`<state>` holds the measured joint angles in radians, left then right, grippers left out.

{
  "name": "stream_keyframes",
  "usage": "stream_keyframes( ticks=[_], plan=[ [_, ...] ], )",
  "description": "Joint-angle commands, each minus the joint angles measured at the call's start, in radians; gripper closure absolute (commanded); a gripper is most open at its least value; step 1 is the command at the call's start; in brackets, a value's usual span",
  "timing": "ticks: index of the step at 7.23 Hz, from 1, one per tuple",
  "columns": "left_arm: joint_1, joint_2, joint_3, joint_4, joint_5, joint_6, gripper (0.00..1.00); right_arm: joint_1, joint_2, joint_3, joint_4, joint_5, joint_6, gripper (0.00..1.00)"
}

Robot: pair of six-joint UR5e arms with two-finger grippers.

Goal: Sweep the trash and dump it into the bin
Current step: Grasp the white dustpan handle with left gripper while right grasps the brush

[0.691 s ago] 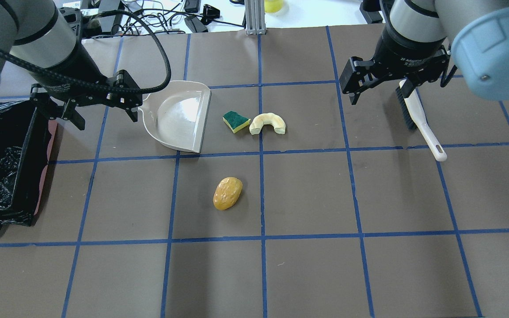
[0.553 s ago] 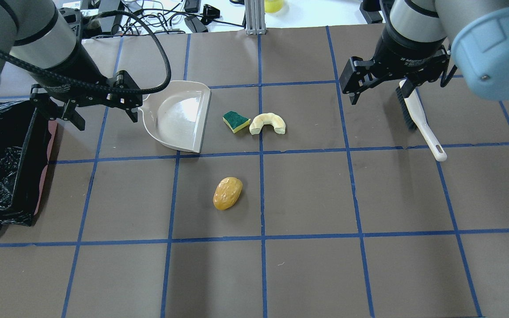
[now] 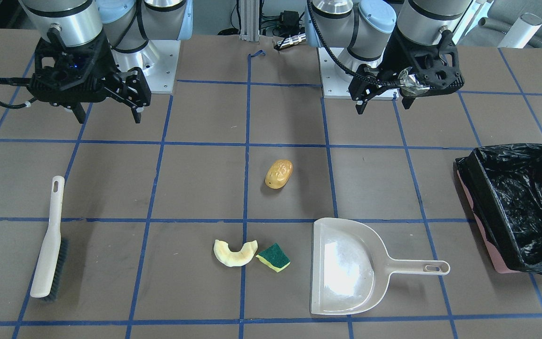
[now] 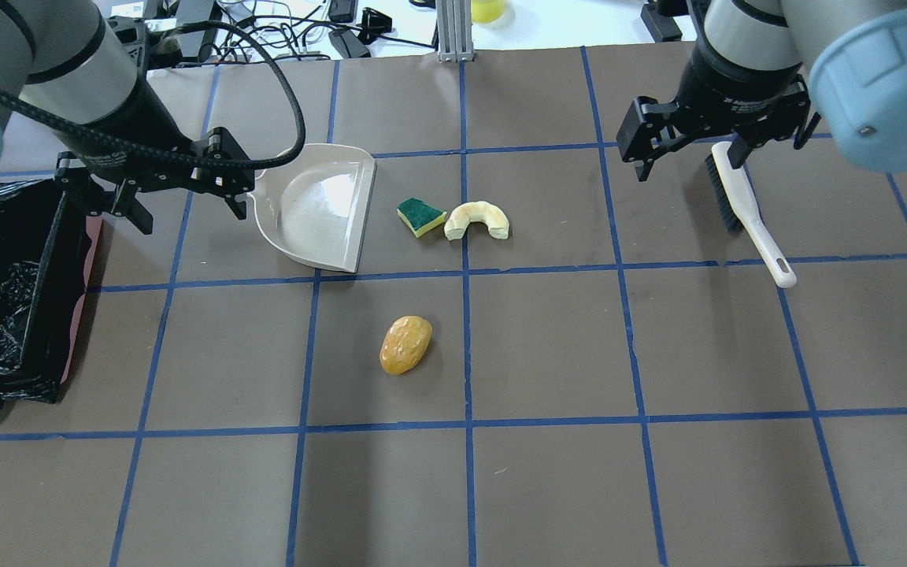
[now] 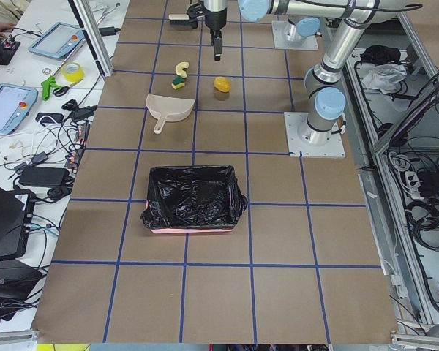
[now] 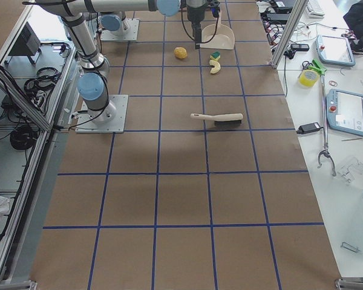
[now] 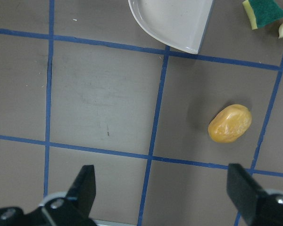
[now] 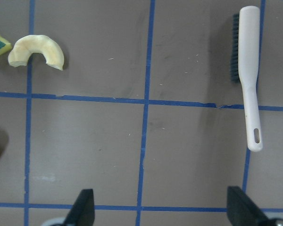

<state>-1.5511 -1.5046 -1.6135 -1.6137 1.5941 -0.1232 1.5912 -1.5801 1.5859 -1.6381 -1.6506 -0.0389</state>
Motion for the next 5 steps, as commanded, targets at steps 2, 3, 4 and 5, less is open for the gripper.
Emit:
stream_keyframes(
  ticks=[2, 3, 4, 5],
  plan=[
    [0.043, -0.017, 0.000, 0.001, -0.005, 0.106, 0.00, -0.155, 0.188, 0.008, -0.008, -0.051, -0.078, 0.02],
    [0.055, -0.031, -0.002, 0.011, -0.016, 0.000, 0.00, -0.175, 0.251, 0.011, -0.082, -0.051, -0.125, 0.03],
    [0.058, -0.064, -0.008, 0.118, -0.016, -0.162, 0.00, -0.219, 0.323, 0.011, -0.156, -0.045, -0.188, 0.03],
    [0.062, -0.103, -0.022, 0.192, -0.019, -0.369, 0.00, -0.255, 0.374, 0.011, -0.179, -0.043, -0.222, 0.05]
  ],
)
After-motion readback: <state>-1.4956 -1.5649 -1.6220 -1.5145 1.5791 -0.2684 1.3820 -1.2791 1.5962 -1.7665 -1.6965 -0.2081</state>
